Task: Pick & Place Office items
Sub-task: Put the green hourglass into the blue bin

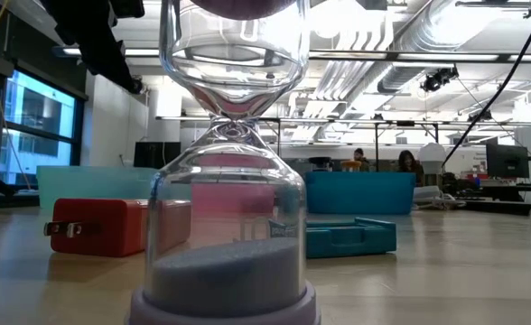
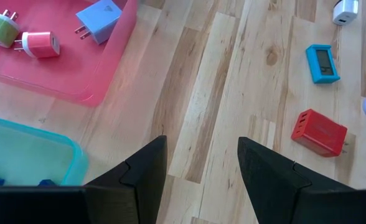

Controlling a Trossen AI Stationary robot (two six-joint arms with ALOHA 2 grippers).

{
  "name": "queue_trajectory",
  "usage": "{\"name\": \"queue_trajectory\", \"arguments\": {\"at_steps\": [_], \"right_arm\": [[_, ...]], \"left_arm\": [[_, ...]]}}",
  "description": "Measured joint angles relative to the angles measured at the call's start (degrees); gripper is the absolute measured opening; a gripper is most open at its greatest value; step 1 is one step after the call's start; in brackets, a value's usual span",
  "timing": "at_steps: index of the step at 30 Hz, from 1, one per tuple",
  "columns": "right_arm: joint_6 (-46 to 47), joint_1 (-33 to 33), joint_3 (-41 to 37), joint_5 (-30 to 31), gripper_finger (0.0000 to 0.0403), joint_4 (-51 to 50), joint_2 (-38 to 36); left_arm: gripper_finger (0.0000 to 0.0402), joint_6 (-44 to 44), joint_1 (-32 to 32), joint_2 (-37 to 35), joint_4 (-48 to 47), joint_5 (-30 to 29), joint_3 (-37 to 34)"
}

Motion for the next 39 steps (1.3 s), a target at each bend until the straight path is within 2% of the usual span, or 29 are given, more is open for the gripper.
{"name": "queue_trajectory", "arguments": {"at_steps": [12, 19, 39], "right_arm": [[-1.17, -0.36, -0.02, 1.51, 0.0270, -0.54, 3.65], [-0.99, -0.88, -0.02, -2.09, 0.0270, -3.51, 4.94], [0.78, -0.88, -0.33, -2.49, 0.0270, -1.25, 5.53]], "left_arm": [[0.0191, 0.00, 0.00, 0.00, -0.02, 0.00, 0.00], [0.0191, 0.00, 0.00, 0.00, 0.00, 0.00, 0.00], [0.0191, 0.00, 0.00, -0.01, -0.01, 0.02, 0.00]]}}
